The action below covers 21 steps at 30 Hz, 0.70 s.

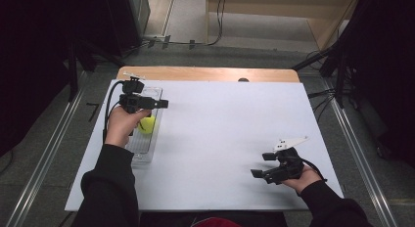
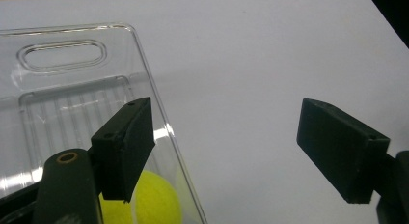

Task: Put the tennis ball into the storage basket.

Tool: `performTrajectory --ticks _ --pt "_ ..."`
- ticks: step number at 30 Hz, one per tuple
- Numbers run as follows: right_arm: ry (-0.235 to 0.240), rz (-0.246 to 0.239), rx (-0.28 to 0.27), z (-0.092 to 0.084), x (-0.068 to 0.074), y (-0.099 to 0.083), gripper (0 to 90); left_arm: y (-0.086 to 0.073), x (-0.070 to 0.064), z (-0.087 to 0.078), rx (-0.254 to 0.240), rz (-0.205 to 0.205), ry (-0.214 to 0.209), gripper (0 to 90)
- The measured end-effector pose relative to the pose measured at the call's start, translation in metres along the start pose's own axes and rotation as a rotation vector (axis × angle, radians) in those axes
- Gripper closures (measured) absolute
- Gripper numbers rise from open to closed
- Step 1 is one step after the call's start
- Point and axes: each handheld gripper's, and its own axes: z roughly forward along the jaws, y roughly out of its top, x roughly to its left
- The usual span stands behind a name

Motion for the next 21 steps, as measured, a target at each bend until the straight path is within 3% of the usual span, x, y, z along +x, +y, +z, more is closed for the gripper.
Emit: performTrajectory --ticks 21 --pt "-0.004 0.002 -0.005 -0.002 -0.001 -0.001 14.2 -0.001 -0.024 0.006 0.043 0.064 -0.080 21.6"
